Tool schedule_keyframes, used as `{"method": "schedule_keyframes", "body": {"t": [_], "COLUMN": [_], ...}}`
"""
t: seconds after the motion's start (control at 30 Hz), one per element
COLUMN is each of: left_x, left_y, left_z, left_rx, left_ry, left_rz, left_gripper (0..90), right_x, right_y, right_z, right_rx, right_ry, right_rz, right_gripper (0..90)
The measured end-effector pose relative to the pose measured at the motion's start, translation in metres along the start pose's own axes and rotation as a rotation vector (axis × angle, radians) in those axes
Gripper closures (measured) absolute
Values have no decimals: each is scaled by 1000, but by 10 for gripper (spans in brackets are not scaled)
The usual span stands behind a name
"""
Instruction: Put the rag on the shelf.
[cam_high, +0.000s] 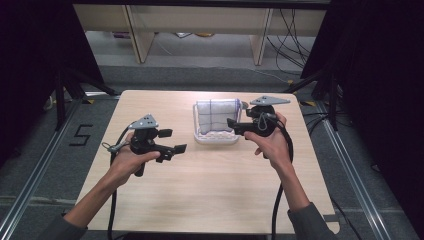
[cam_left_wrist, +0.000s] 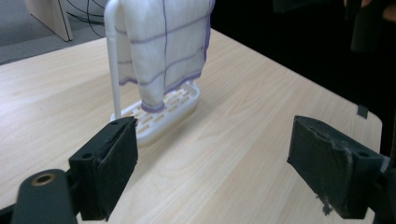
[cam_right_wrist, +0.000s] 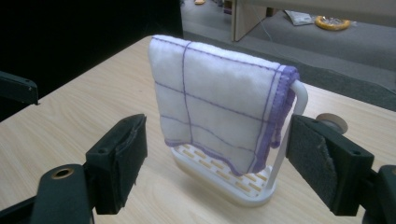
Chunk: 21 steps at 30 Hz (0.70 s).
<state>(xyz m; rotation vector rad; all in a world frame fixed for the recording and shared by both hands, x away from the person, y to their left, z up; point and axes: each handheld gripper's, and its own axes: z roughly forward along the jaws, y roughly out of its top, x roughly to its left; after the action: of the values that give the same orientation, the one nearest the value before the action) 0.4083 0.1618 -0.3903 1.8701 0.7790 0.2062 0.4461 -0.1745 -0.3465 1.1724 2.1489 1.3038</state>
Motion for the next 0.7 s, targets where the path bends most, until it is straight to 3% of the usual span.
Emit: {"method": "schedule_keyframes", "body": {"t": [0.13,0.3,0.37,0.47,0.7], "left_x": [-5,-12,-14,-16,-14], "left_y": [-9,-19,-25,-34,-52], "left_z": [1,0,0,0,2], "left_rx": [8,20,19,42,46], "left_ry": [-24,-34,-44,-24,-14], "left_rz": [8,24,29,49,40], "left_gripper": [153,153,153,153,154], "right_x": [3,10,10,16,23], "right_y": [-8,-20,-27,-36,-56], "right_z": [-2,-7,-4,-3,-1], "right_rx": [-3,14,10,41,52], "right_ry": [-5,-3,12,23,51], "right_rz": [-17,-1,-24,-11,-26], "right_gripper": [214,212,210,211,211]}}
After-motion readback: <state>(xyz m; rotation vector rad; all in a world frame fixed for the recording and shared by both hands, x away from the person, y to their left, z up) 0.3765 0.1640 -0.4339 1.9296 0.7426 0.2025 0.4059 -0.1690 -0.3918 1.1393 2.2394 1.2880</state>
